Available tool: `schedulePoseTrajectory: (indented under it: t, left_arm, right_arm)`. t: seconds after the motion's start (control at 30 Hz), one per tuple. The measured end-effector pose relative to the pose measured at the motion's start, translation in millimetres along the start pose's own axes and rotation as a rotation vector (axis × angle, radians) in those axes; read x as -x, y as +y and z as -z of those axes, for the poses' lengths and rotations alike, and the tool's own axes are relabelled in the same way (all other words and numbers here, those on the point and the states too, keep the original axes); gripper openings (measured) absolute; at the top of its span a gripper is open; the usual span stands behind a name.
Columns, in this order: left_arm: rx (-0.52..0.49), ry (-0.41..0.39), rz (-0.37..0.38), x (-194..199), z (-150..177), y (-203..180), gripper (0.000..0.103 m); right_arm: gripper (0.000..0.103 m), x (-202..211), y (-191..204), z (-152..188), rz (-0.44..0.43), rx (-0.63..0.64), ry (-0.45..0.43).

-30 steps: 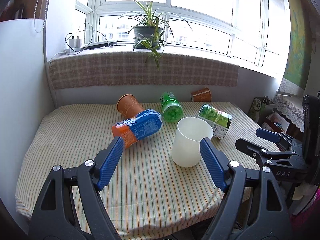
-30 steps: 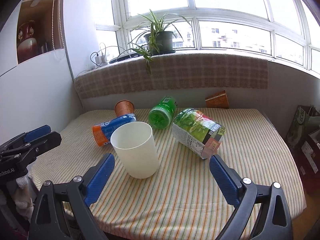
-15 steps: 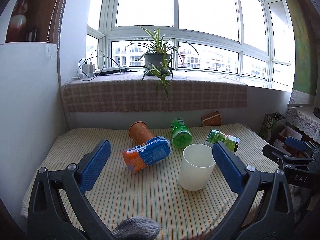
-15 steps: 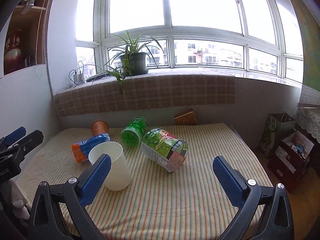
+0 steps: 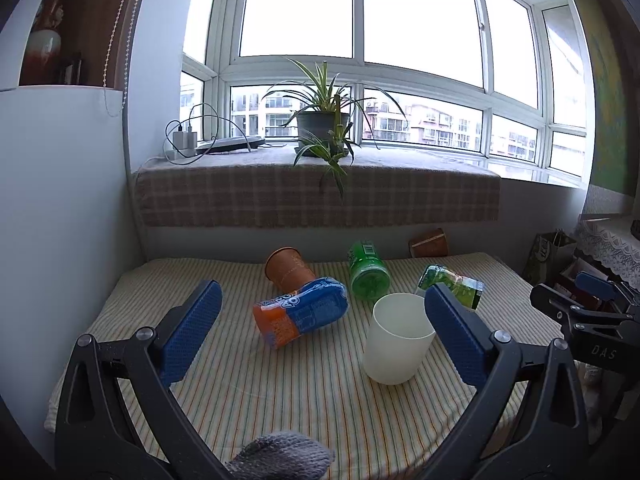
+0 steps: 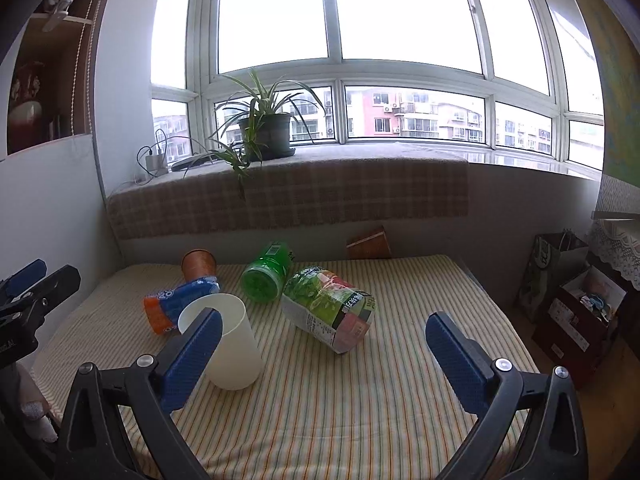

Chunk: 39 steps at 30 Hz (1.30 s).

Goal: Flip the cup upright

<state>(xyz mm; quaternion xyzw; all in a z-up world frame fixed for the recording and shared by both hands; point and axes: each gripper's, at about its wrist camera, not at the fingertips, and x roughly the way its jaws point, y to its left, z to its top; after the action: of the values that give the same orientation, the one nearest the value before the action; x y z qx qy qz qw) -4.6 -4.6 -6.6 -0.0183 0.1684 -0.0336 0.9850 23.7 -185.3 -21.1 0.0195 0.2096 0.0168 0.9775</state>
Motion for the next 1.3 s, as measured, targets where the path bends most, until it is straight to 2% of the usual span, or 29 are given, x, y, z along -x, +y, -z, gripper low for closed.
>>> schedulePoseTrajectory:
  t: [1.3]
  left_arm:
    - [0.021,0.012,-0.003,-4.2,-0.1,6.6,0.103]
  right_arm:
    - [0.103,-14.1,0.0,3.7,-0.013,-0.012,0.045]
